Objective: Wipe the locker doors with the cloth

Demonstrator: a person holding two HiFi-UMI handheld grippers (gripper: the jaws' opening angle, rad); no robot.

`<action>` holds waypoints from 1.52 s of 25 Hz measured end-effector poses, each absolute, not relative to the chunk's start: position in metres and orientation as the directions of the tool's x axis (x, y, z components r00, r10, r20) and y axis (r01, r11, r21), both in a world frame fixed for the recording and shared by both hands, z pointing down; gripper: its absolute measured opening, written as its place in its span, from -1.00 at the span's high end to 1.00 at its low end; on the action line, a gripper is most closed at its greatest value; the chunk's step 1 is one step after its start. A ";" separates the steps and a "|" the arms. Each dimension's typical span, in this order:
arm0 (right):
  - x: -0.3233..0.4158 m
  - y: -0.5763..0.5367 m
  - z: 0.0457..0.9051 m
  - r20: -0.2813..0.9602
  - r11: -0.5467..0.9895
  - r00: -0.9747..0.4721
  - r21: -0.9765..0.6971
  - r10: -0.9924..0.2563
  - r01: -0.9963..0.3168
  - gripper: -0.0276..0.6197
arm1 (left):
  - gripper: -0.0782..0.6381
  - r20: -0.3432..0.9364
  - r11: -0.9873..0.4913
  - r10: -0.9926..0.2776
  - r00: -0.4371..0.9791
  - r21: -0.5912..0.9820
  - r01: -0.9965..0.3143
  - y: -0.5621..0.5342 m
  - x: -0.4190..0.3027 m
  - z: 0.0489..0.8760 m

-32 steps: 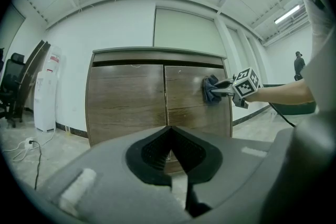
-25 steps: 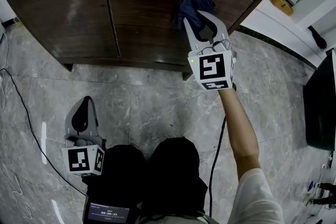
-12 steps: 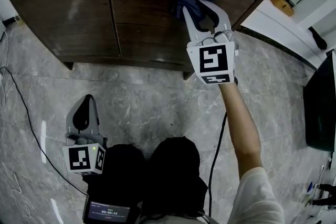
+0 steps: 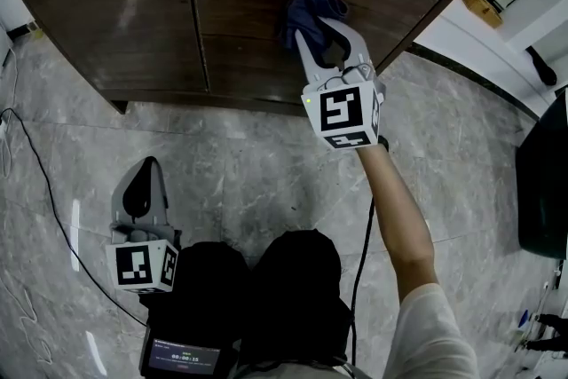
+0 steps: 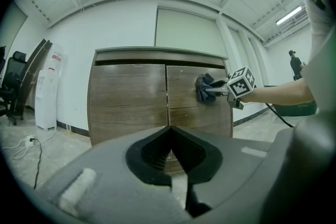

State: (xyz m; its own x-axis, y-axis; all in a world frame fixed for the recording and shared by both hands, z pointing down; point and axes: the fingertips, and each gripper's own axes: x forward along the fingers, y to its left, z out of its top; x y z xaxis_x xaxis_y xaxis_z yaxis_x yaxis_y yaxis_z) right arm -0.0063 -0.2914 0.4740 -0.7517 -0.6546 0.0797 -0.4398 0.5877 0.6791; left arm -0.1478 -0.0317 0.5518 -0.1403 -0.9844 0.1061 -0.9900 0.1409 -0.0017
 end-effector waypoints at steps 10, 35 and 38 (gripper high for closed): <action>-0.016 -0.288 0.538 0.169 0.636 -0.743 0.657 -0.648 -0.405 0.59 | 0.77 0.112 0.151 -0.982 -0.150 -0.006 -0.989 -0.029 -0.154 0.554; -0.037 -0.276 0.680 0.394 0.771 -0.718 0.555 -0.574 -0.312 0.59 | 0.77 0.135 0.182 -0.974 -0.181 -0.008 -0.983 -0.018 -0.170 0.563; -0.041 -0.274 0.695 0.417 0.783 -0.714 0.546 -0.562 -0.297 0.59 | 0.77 0.140 0.186 -0.973 -0.186 -0.010 -0.982 -0.017 -0.172 0.564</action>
